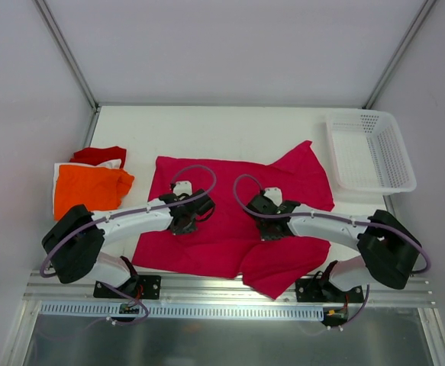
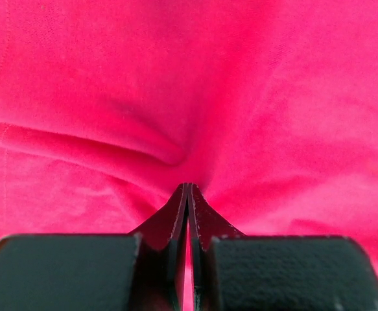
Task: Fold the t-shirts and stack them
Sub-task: Flatten the tshirt out
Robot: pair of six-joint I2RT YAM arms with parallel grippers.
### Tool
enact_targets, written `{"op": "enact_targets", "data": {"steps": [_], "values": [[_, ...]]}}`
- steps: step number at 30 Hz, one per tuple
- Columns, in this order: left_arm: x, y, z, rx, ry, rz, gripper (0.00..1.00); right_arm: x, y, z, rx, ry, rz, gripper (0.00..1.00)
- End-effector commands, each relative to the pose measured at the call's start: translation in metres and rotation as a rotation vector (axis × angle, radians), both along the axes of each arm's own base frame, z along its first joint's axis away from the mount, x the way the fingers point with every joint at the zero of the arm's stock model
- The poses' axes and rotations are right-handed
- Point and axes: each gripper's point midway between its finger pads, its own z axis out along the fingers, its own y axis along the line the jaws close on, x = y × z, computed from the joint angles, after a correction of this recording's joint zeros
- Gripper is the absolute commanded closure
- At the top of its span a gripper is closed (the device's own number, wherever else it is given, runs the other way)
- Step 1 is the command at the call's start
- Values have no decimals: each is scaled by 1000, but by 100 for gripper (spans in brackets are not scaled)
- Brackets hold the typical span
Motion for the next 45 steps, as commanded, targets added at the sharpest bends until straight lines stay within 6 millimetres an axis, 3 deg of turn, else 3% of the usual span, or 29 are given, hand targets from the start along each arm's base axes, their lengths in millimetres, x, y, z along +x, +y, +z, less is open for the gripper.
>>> {"op": "enact_targets", "data": {"steps": [1,4,5,7,8,9,10,12,13,15,16,17,20,22,23,25,26,27,28,31,34,37,39,45], "values": [[12,-1,34,3,-99,25,100,2,-13,22,2,-71,-34,100],[35,-1,72,26,-213,22,100,16,-9,53,37,-162,-21,82],[45,3,87,61,-268,13,89,20,-8,70,70,-205,-16,75],[65,0,121,45,-350,21,72,30,-13,96,62,-284,11,48],[71,2,135,53,-381,11,60,37,-9,125,109,-352,17,40],[83,3,156,49,-437,32,38,42,-12,139,108,-396,20,25],[92,11,165,57,-461,65,28,50,-20,156,77,-462,25,18],[109,14,181,31,-472,63,6,62,-29,194,98,-556,0,7],[122,31,180,34,-450,83,3,69,-36,205,70,-589,1,5],[140,17,171,-127,-416,44,1,84,-46,222,89,-600,-42,4],[151,33,167,-137,-414,83,1,89,-46,226,97,-597,-43,4],[155,36,162,-144,-409,86,1,98,-47,229,98,-600,-37,4],[175,50,151,-128,-389,111,1,128,-60,221,102,-547,-78,4],[183,51,145,-146,-368,103,1,147,-60,208,90,-487,-87,4],[189,53,136,-140,-348,110,1,159,-71,203,84,-468,-125,4],[201,59,118,-125,-315,123,1,182,-67,185,110,-395,-127,4],[207,65,118,-123,-316,139,1,195,-79,178,114,-377,-167,5],[212,68,113,-120,-309,148,1,207,-76,182,149,-370,-167,5],[218,68,102,-126,-283,152,1,221,-84,160,130,-315,-194,5],[232,81,83,-128,-254,190,1,252,-87,139,137,-255,-210,6],[245,91,66,-126,-224,212,1,279,-102,123,117,-218,-249,7],[258,98,53,-122,-204,224,1,299,-114,117,98,-205,-274,7],[265,98,40,-119,-182,222,1,308,-121,97,75,-164,-286,7],[301,92,32,-144,-190,199,2,327,-147,70,4,-124,-336,7]]}}
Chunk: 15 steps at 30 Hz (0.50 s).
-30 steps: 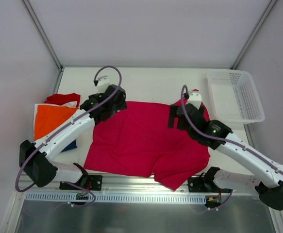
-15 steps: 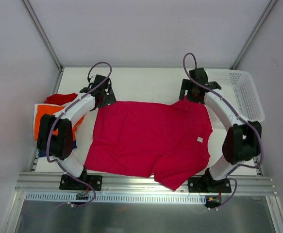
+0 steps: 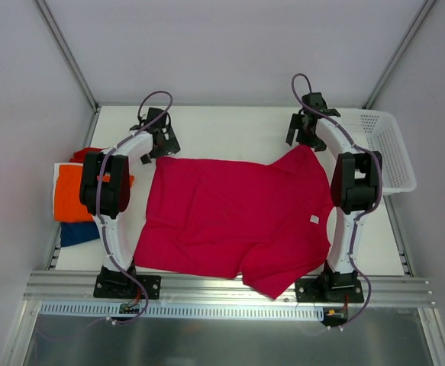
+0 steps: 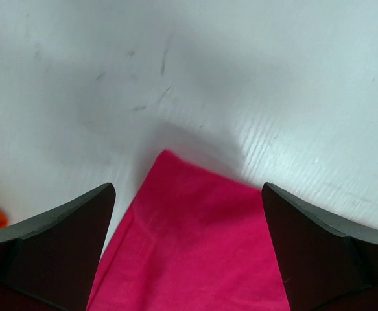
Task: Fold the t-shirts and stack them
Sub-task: Flatten the tshirt out, then fold the tshirt
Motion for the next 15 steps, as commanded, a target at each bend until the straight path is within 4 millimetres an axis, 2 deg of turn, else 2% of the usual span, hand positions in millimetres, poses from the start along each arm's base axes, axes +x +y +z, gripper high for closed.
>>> {"op": "enact_targets", "data": {"steps": [1,2,3,7,10,15], "values": [[28,-9,12,-26,-55,-49,2,4,-20,0,-53,24,-19,7],[31,-10,7,-25,-47,-58,2,7,-23,-5,-58,31,-24,7],[38,-11,12,-26,-63,-63,2,9,-27,-5,-61,29,-32,7],[51,-9,11,-4,-75,-71,2,13,-44,-11,-84,37,-63,7],[54,-6,8,17,-74,-68,3,21,-56,-12,-105,30,-89,8],[53,-2,4,40,-65,-59,4,35,-61,-10,-117,2,-105,9]]}}
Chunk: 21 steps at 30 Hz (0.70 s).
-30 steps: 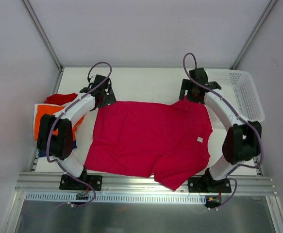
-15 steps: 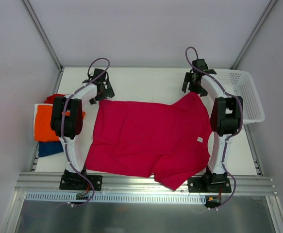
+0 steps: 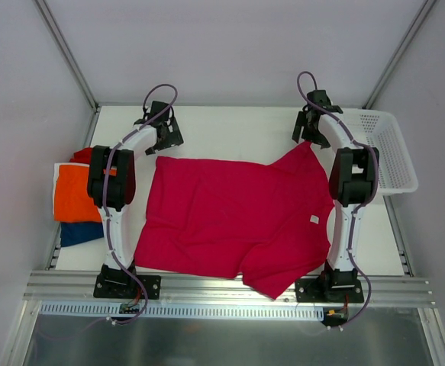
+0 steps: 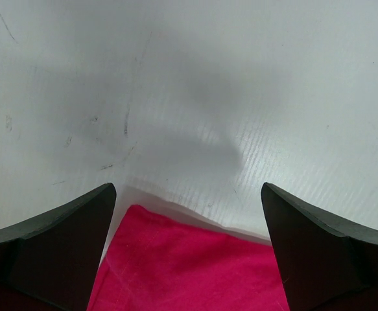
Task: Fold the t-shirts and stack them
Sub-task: Fold the tshirt
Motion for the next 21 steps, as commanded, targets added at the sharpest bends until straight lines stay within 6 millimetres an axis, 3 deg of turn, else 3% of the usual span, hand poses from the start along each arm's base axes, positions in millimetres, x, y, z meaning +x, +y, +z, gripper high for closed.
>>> {"op": "enact_targets", "data": {"steps": [1,6,11,21], "values": [[6,11,5,49,-16,5,4,12,-27,8,-63,-24,-47,9],[-2,14,3,57,-1,14,4,11,-29,8,-73,-14,-53,9],[-6,12,-1,44,14,19,5,8,-18,-3,-19,45,-20,12],[-12,14,1,47,32,32,13,9,-2,-14,59,92,18,50]]}}
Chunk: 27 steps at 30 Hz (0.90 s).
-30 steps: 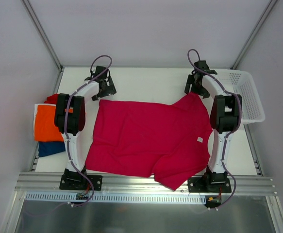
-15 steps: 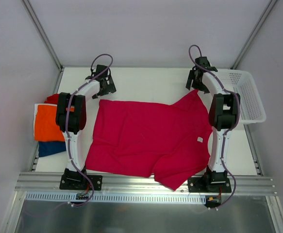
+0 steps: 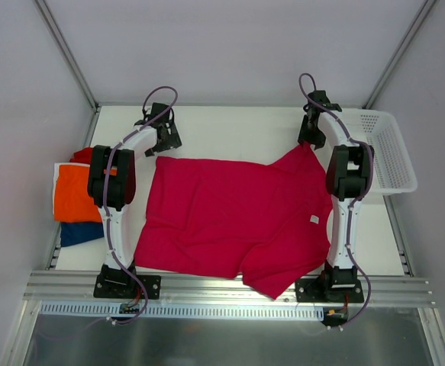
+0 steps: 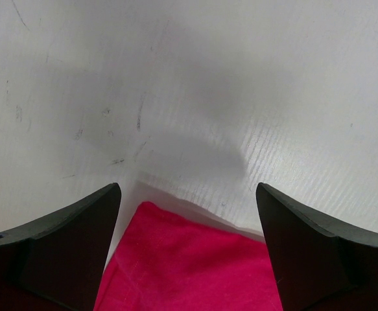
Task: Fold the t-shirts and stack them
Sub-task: Fold the tshirt
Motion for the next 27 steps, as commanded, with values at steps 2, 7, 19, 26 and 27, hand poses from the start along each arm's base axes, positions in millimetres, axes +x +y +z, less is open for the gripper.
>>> {"op": "enact_targets", "data": {"steps": [2,7,19,26,27], "values": [[-6,9,10,22,7,18,16,-4,5,3,57,34,15,53],[-5,10,5,36,17,17,22,-9,11,-1,82,55,24,58],[3,8,-7,35,38,11,56,-4,14,-2,90,57,35,93],[1,8,-4,34,41,5,49,-11,15,-8,95,90,67,74],[2,7,-3,34,38,2,48,-14,14,-6,90,92,65,73]]}}
